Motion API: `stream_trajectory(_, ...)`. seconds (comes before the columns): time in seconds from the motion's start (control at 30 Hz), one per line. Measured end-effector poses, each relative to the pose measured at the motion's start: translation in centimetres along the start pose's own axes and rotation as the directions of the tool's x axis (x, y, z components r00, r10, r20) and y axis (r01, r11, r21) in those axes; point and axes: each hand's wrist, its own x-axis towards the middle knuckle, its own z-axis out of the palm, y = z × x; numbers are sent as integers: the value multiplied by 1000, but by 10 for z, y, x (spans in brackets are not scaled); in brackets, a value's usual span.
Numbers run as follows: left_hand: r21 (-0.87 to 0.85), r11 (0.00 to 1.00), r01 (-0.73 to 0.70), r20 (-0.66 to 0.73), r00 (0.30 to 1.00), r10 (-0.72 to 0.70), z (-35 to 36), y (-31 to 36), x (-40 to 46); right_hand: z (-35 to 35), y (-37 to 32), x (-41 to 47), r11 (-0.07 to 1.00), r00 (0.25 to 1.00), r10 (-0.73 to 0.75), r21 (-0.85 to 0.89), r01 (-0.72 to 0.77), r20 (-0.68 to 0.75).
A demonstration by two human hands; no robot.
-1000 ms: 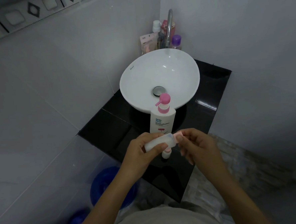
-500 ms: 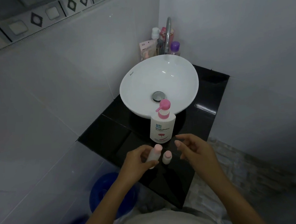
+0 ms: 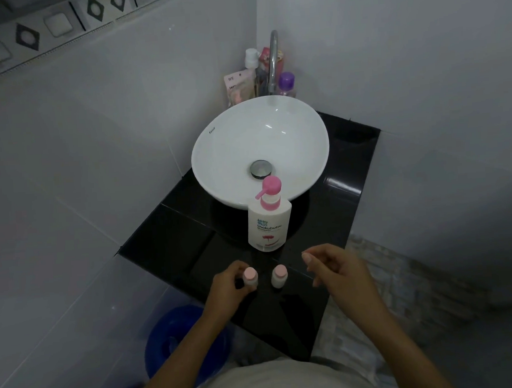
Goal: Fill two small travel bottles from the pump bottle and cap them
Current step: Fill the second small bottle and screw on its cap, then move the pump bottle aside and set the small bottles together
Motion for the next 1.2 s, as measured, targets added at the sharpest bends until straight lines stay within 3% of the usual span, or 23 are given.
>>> stream_trajectory(0.23,-16,1000,3,57,998,-2,-10,-4,5,0,23,13,990,996,71,-125,-63,61)
stream_trajectory(0.33,-52,998,19,-2,1000,-19,-31,-1,12,-4,32,38,979,998,66,-196,-60,24)
stream_trajectory(0.5,-168,975,-149,-165,979,121,-61,37,35,0,33,92,967,995,-9,-253,33,95)
stream_trajectory(0.7,-202,947,-250,-82,968,238,-54,70,58,17,35,122,965,971,-92,-221,142,223)
stream_trajectory(0.97,-162,946,-279,-140,956,258,-46,73,60,24,35,124,954,961,-182,-202,224,207)
stream_trajectory(1.2,-141,956,-259,-325,924,202,-82,62,32,50,-6,141,920,887,-244,-195,340,393)
